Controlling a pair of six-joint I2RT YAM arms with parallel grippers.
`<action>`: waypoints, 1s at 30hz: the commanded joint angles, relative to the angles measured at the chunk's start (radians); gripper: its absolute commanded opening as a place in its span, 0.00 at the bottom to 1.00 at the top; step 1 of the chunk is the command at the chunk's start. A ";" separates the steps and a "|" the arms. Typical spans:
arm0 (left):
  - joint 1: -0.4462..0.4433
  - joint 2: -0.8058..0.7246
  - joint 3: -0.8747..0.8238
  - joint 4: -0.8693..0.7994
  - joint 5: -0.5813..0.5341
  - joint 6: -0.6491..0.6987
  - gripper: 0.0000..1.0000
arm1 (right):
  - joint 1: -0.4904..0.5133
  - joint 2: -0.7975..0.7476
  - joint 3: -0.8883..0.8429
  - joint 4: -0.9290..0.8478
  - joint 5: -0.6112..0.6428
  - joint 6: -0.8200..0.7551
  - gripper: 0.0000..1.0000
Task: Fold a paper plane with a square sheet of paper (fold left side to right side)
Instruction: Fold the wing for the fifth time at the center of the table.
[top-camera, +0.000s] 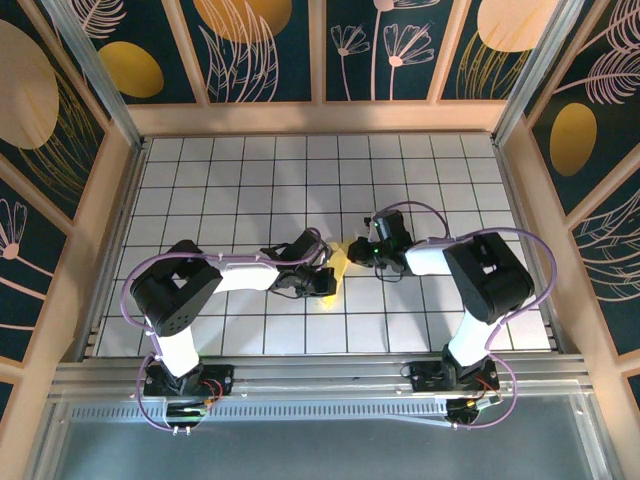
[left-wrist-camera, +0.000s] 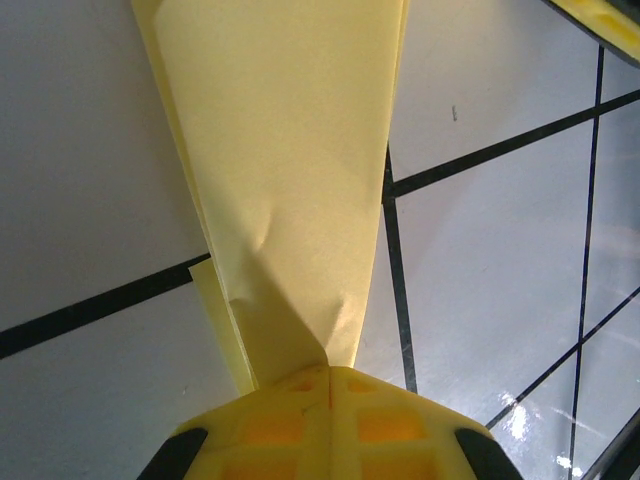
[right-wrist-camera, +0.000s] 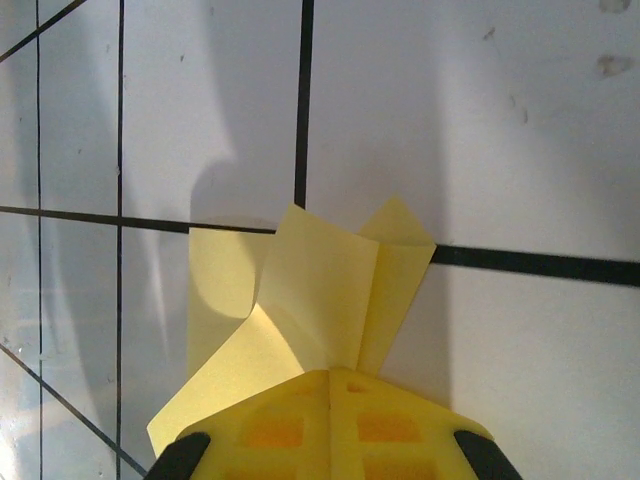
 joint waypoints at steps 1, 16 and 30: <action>0.001 0.071 -0.049 -0.182 -0.102 0.020 0.00 | -0.050 0.044 0.044 -0.043 0.093 -0.044 0.00; 0.001 0.069 -0.054 -0.177 -0.105 0.018 0.00 | -0.119 0.129 0.174 -0.098 0.076 -0.076 0.00; 0.000 0.066 -0.053 -0.177 -0.110 0.014 0.00 | -0.181 0.171 0.298 -0.175 0.087 -0.117 0.00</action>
